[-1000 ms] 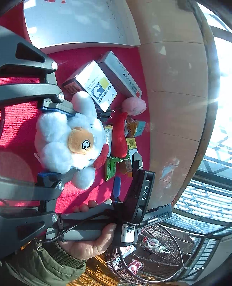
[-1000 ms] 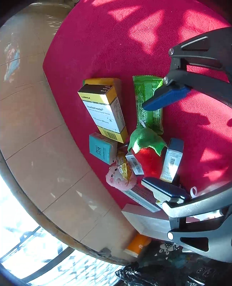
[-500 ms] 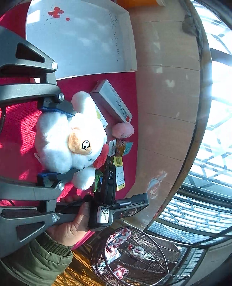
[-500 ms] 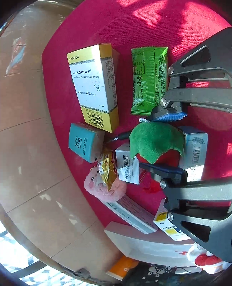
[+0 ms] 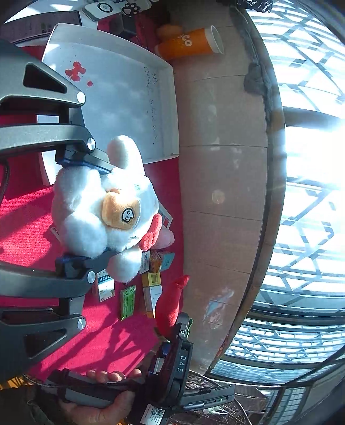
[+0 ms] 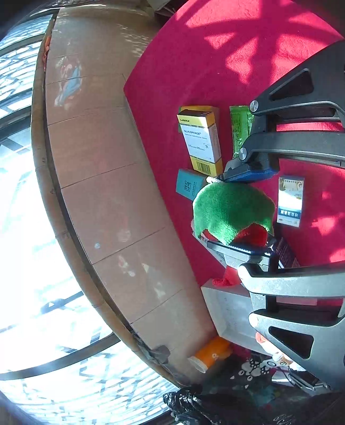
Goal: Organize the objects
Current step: 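Carry both plush toys into the white tray and open both tools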
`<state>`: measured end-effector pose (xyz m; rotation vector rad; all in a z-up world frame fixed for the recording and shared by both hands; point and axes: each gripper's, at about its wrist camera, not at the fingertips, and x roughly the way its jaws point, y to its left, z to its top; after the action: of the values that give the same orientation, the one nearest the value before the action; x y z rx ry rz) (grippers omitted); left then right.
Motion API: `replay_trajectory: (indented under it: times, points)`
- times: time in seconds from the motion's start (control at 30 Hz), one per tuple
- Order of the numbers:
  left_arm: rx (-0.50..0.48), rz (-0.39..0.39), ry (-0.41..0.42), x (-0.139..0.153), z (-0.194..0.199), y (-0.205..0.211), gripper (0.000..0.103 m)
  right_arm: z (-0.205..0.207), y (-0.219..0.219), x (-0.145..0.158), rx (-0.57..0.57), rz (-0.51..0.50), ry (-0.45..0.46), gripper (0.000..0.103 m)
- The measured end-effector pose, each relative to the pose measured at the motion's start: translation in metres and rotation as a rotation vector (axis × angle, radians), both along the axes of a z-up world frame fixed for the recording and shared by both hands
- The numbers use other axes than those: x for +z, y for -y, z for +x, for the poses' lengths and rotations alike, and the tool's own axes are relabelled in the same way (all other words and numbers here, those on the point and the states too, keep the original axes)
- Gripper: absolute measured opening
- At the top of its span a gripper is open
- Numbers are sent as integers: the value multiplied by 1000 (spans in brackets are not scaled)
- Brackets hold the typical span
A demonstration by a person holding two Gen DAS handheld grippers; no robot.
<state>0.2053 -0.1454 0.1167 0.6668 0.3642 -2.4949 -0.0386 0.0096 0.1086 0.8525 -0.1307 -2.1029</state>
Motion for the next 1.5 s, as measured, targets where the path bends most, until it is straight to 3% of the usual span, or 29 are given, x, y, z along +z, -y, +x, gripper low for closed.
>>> replay_trajectory:
  times: [0.8, 1.5]
  points:
    - [248, -37, -6, 6, 77, 51, 46, 83, 61, 18, 196, 40, -88, 38]
    - [353, -13, 21, -4, 105, 113, 46, 141, 142, -8, 354, 187, -137, 38]
